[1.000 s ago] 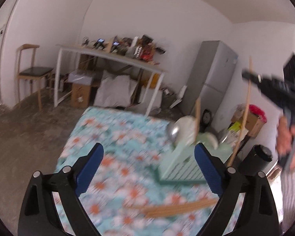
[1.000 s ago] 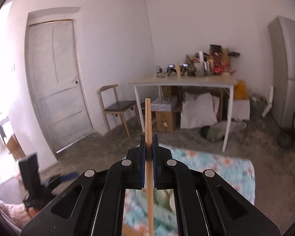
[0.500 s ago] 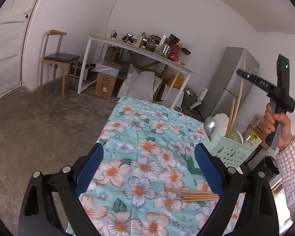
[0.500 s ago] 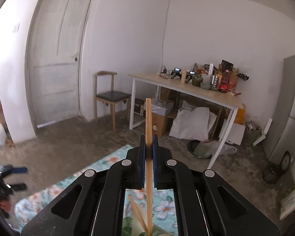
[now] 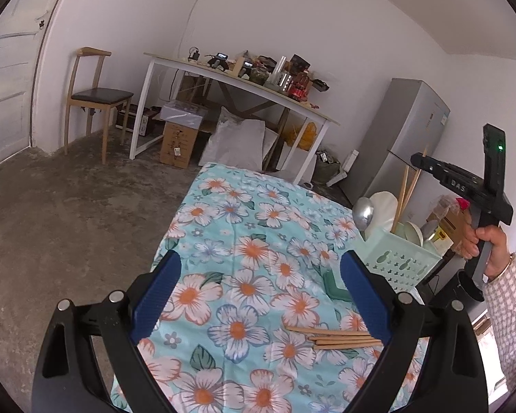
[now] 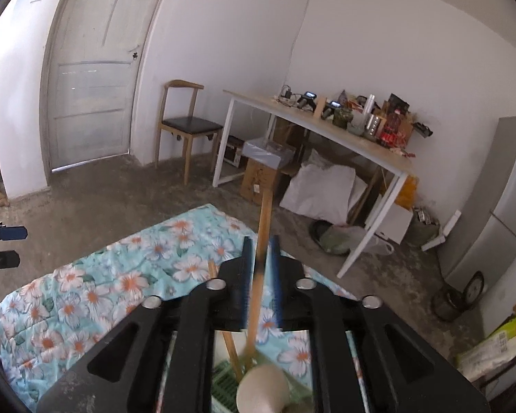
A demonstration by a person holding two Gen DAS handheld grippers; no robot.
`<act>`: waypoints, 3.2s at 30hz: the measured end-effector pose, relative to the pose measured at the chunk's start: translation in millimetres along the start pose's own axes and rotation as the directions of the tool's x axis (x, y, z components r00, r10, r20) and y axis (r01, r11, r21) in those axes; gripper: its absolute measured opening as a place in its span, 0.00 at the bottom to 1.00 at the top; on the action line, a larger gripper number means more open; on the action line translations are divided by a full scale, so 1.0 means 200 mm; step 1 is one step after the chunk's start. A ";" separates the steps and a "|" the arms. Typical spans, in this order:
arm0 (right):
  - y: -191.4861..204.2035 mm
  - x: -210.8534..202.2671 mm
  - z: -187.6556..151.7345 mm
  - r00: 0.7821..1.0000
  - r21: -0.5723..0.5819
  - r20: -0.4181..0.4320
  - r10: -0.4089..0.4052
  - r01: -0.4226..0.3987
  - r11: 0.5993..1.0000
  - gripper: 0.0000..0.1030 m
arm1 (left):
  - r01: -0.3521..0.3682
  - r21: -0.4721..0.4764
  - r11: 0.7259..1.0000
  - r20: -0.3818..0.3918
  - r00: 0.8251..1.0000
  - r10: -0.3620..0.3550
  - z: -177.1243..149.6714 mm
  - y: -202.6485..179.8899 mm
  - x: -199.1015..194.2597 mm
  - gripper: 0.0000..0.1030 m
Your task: Organize utensils
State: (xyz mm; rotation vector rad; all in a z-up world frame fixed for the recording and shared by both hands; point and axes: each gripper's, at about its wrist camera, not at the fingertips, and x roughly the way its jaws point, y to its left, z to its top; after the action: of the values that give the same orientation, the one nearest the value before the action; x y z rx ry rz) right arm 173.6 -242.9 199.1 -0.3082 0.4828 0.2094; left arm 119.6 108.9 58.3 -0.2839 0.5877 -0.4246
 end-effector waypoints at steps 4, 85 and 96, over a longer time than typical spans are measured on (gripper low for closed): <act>-0.05 -0.13 -0.01 0.999 0.066 0.047 0.001 -0.004 0.998 0.45 | 0.012 0.007 1.000 -0.007 1.000 -0.012 -0.01 -0.03 0.01 0.90; 0.20 -0.34 -1.38 0.933 0.783 -0.166 0.320 -0.073 0.618 0.90 | 0.000 -0.687 0.726 -0.460 0.774 -0.435 -0.67 -0.09 0.48 0.16; 0.12 -0.36 -1.40 0.916 0.828 -0.140 0.375 -0.100 0.552 0.85 | 0.193 -0.154 0.969 -0.659 0.711 -0.246 -0.61 -0.35 0.27 0.29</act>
State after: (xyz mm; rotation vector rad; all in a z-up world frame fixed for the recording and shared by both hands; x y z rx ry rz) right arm -13.2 -324.3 -7.0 0.6689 0.8835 0.1883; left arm 67.6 4.7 -38.5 -0.2682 1.3039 -0.7525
